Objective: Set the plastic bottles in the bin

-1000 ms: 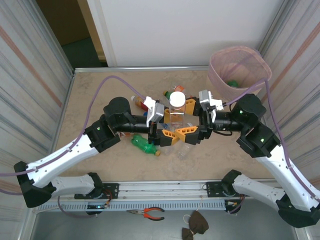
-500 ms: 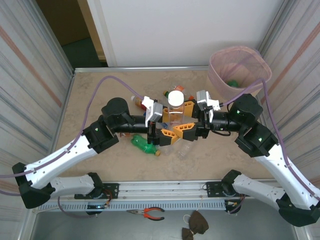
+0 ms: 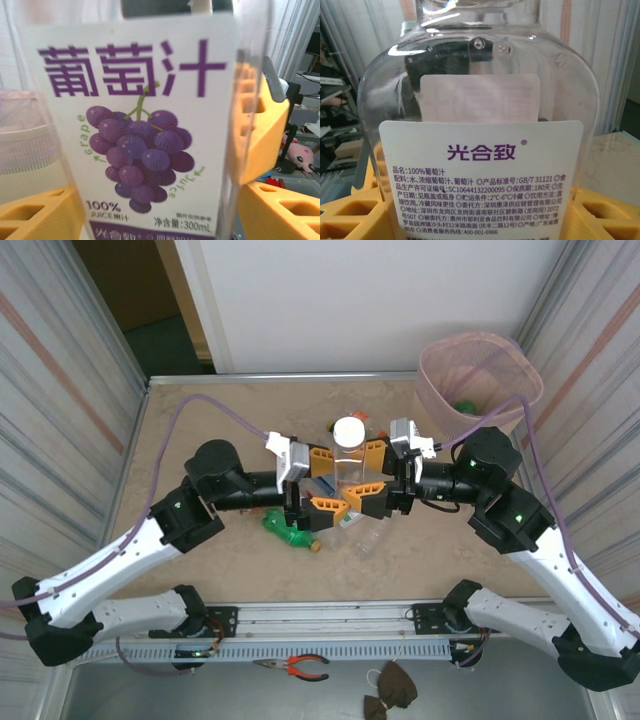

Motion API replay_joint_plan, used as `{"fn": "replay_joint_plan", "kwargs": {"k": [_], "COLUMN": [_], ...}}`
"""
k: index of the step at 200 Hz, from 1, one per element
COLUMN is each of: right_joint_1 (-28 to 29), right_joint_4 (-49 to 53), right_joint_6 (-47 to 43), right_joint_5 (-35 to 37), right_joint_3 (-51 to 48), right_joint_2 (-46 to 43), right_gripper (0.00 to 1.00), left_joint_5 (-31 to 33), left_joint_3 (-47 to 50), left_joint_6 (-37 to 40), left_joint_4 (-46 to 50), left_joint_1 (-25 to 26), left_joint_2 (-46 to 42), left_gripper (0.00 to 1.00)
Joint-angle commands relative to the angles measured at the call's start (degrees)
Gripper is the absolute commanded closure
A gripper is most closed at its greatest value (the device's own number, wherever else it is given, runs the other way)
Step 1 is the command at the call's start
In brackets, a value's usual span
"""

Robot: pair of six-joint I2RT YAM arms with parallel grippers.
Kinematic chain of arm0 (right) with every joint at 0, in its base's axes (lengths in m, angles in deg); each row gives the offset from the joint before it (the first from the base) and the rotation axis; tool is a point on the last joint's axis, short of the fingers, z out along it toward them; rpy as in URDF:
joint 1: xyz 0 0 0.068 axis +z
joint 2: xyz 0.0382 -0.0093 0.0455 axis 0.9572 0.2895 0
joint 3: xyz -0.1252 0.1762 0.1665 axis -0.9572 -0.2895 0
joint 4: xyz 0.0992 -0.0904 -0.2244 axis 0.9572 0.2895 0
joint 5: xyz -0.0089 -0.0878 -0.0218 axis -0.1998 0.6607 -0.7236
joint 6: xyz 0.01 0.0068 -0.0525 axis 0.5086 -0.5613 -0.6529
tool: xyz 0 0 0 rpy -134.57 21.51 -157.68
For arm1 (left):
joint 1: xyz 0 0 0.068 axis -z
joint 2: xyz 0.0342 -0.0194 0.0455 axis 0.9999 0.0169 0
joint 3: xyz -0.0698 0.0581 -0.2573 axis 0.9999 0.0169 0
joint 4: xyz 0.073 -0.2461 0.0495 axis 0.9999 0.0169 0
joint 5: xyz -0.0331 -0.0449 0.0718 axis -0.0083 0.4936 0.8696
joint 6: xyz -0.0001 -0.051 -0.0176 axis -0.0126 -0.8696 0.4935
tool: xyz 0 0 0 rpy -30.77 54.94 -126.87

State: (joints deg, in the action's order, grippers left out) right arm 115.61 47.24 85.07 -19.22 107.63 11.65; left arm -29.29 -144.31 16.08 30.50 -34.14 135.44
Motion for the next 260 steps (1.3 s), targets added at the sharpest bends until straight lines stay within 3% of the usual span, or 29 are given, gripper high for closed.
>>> {"fn": "replay_joint_plan", "kwargs": {"k": [1,26,48,109,148,203,260], "right_joint_1": [0.03,-1.79,-6.88,-29.17,-40.37,-50.76,-52.91], "right_joint_4": [2.37,4.78,7.53,14.33,18.83,22.55,19.01], "right_joint_6": [-2.03,-3.0,-2.76,0.11,2.51,20.09,41.23], "right_joint_5": [6.73,11.89,14.53,16.04,19.15,22.28,23.62], "right_joint_3": [3.21,5.18,7.96,15.8,21.69,30.14,30.4], "right_joint_2": [-0.15,0.65,2.44,10.93,19.04,32.57,41.37], "right_gripper": [0.49,0.48,0.49,0.51,0.52,0.58,0.59], "left_joint_5": [2.49,4.69,7.29,10.86,11.67,12.15,12.81], "left_joint_3": [1.09,2.62,3.75,5.61,6.65,7.45,8.76], "left_joint_6": [1.28,1.22,1.22,0.44,-0.14,-0.34,-0.92], "left_joint_4": [0.1,1.37,2.75,5.1,5.21,5.3,5.03], "left_joint_1": [-0.37,-0.63,-0.8,-0.93,-0.97,-1.0,-1.09], "left_joint_2": [-2.73,-4.78,-6.02,-7.34,-7.91,-8.22,-8.98], "left_gripper": [0.2,0.19,0.19,0.19,0.2,0.2,0.2]}}
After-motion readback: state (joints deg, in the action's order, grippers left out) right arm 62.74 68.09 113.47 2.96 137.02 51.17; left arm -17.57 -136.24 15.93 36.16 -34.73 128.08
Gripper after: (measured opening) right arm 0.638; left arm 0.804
